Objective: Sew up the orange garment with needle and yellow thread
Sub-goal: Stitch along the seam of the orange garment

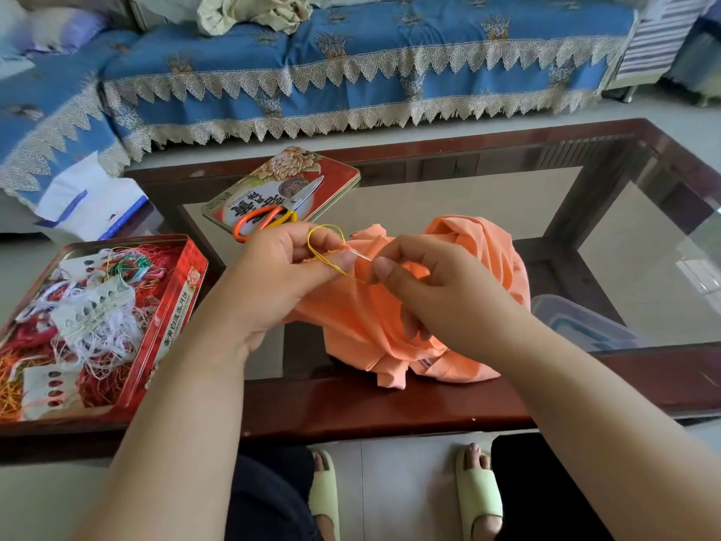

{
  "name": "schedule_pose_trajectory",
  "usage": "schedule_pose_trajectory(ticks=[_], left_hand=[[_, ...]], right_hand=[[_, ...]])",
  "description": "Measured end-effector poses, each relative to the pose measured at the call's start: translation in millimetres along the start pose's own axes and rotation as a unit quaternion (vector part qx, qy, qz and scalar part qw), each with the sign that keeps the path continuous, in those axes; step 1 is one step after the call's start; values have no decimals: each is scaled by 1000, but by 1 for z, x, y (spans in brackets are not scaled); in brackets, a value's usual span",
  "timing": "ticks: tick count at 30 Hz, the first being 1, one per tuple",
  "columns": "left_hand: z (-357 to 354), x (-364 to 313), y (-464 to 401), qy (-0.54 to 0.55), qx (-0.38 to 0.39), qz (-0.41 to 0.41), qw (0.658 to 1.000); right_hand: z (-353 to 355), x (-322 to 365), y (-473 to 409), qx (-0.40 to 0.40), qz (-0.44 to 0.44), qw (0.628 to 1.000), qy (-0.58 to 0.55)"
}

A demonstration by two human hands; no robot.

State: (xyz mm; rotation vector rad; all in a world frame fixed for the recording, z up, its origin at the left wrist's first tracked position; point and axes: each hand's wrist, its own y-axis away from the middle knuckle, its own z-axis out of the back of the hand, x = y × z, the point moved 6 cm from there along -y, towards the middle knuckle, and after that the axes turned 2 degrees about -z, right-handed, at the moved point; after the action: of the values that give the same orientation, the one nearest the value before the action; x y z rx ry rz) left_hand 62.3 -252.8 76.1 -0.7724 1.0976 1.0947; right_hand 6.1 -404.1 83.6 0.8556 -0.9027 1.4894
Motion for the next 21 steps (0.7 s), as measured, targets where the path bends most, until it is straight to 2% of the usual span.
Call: schedule_pose_trajectory(ticks=[4,8,11,13,15,17,21], left_hand=[[2,-2,4,8,7,24,1000],[3,-10,9,45,33,15,998],[1,-13,11,80,42,15,996],[-5,-14,12,91,51,18,994],[-10,-16,13,92,64,11,994],[-14,-15,13,86,74,0,994],[-14,-16,13,62,83,-31,994]], right_hand=[[-10,1,1,79,25,996,14],[14,8,-2,-26,98,994,31],[18,3,-6,-75,102,991,48],[12,-1,-8,-116,101,988,4],[0,-5,-8,-117,94,987,-61],[-9,-6,-8,-127,98,985,-60],[-1,-4,-8,-195,117,972,-57]])
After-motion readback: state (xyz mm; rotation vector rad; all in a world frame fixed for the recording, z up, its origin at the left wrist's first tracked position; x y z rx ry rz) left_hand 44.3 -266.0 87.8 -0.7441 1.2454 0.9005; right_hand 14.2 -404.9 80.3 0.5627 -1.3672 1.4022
